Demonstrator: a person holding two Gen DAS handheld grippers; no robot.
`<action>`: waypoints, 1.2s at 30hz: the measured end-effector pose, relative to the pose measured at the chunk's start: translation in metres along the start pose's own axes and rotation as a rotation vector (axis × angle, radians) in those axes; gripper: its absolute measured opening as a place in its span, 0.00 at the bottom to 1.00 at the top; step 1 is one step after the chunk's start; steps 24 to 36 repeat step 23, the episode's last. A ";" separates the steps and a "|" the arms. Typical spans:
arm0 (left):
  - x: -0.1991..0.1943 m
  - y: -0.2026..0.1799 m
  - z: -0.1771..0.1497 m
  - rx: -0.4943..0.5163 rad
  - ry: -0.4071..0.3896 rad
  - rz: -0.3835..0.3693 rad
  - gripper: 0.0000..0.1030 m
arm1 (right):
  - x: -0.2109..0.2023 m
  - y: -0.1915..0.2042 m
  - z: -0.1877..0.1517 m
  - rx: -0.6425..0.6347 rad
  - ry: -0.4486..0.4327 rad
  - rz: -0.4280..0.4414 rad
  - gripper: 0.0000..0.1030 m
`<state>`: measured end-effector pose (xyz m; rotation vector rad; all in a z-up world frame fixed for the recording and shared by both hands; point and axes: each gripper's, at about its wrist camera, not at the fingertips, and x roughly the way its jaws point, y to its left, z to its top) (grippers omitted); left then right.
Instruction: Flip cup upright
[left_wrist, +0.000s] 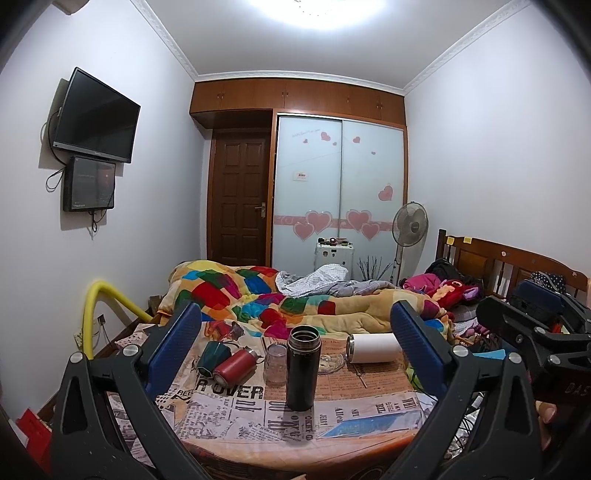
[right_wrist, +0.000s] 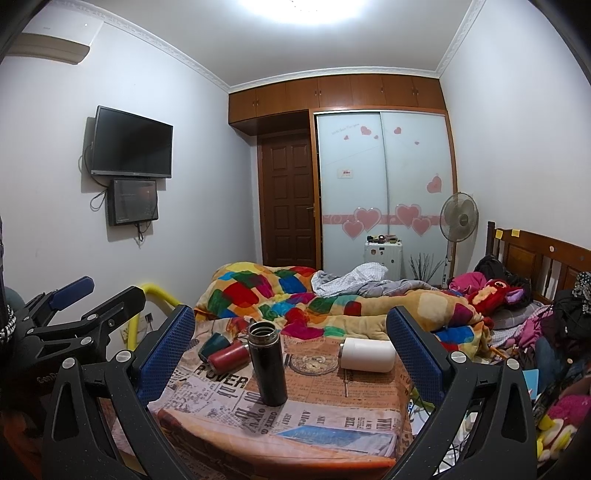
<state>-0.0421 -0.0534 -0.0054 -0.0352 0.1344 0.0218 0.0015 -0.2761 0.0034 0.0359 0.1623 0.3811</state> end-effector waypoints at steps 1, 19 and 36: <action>0.000 0.000 0.000 -0.001 0.001 0.000 1.00 | 0.000 0.000 0.000 0.000 0.000 0.000 1.00; 0.005 -0.003 -0.007 -0.026 0.027 -0.015 1.00 | 0.009 -0.005 -0.002 -0.005 0.025 -0.014 1.00; 0.009 0.011 -0.007 -0.045 0.036 0.003 1.00 | 0.015 -0.001 -0.003 -0.017 0.037 -0.009 1.00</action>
